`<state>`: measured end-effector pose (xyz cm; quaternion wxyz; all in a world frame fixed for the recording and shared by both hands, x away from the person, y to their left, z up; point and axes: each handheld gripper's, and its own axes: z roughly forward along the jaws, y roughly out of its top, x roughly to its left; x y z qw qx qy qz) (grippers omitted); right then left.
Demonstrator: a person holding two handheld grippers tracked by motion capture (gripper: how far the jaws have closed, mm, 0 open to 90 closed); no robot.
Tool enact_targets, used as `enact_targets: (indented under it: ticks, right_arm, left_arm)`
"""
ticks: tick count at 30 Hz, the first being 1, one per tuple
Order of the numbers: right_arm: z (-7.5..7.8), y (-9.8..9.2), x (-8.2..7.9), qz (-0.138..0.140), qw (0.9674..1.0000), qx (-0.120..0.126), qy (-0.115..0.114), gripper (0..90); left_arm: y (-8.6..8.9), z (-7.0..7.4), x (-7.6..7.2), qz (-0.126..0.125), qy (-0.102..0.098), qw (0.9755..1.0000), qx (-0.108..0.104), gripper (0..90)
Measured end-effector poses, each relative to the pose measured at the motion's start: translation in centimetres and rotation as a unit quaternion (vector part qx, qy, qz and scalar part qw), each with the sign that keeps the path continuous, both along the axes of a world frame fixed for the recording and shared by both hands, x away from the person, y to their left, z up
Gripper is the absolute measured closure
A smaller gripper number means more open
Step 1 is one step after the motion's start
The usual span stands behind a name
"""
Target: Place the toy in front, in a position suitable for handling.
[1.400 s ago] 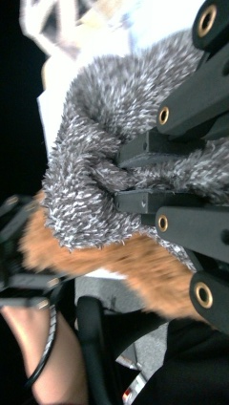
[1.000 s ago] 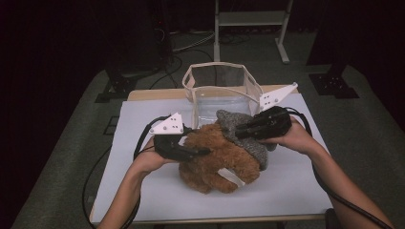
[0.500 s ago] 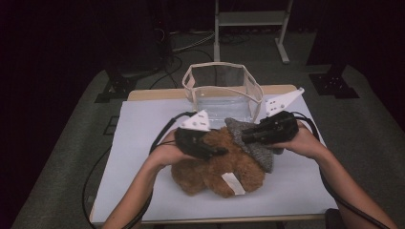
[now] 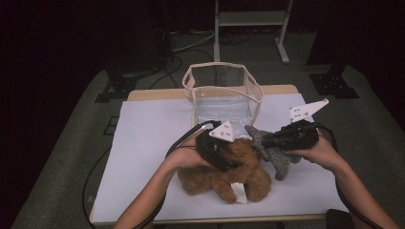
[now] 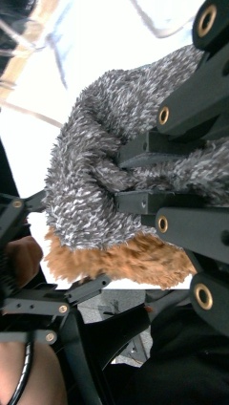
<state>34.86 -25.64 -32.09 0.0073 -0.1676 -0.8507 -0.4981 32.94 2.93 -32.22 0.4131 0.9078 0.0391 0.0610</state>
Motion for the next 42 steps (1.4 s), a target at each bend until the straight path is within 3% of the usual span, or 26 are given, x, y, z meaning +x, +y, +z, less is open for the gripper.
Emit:
enact_targets:
  ticks: [5,8,10,11,12,16,21,24,27,33,38,42]
  right_arm:
    - [1.3,3.2,-0.2,0.032,0.9992,-0.013,-0.02,77.9]
    - [1.1,4.1,-0.2,0.039,0.9988,-0.024,-0.019,77.9]
    - [-0.3,4.8,0.0,0.046,0.9983,-0.035,-0.003,77.9]
    - [-0.3,4.8,0.0,0.046,0.9983,-0.035,-0.003,77.9]
    - [-1.1,4.6,0.1,0.043,0.9987,-0.028,0.005,77.8]
    - [-1.8,3.7,-0.1,0.036,0.9992,-0.014,0.011,77.8]
    - [-0.7,1.5,-1.4,0.02,0.9998,0.005,-0.007,77.8]
    - [-0.5,0.5,-2.4,0.019,0.9997,0.006,-0.011,77.8]
    - [-1.4,-0.5,-3.8,0.02,0.9998,-0.009,-0.002,77.8]
    - [-3.0,-0.1,-4.0,0.016,0.9997,-0.018,0.006,77.7]
    - [-3.4,1.3,-2.5,0.005,0.9996,-0.028,-0.003,77.8]
    - [-3.5,2.1,-1.5,0.005,0.9996,-0.026,-0.002,77.8]
  left_arm:
    - [2.1,0.2,-0.6,0.012,-0.002,0.9999,-0.006,24.4]
    - [3.1,0.0,-0.7,0.018,-0.003,0.9998,-0.004,24.4]
    - [4.5,-0.7,-0.8,0.024,0.004,0.9997,-0.002,23.8]
    - [4.5,-0.7,-0.8,0.024,0.004,0.9997,-0.002,23.7]
    - [5.2,-1.4,-0.8,0.026,0.008,0.9995,0.012,23.3]
    - [5.7,-2.4,-0.8,0.028,0.016,0.9994,0.015,21.1]
    - [5.7,-3.0,-0.5,0.026,0.02,0.9993,0.016,20.7]
    - [5.7,-3.2,-0.3,0.025,0.021,0.9993,0.02,20.3]
    - [5.9,-3.6,0.1,0.032,0.023,0.9989,0.027,20.3]
    - [6.0,-4.1,0.0,0.028,0.043,0.9983,0.026,23.7]
    - [6.9,-4.0,-0.1,0.022,0.06,0.9978,0.017,35.9]
    - [7.1,-4.2,-0.3,0.02,0.07,0.9973,0.006,37.2]
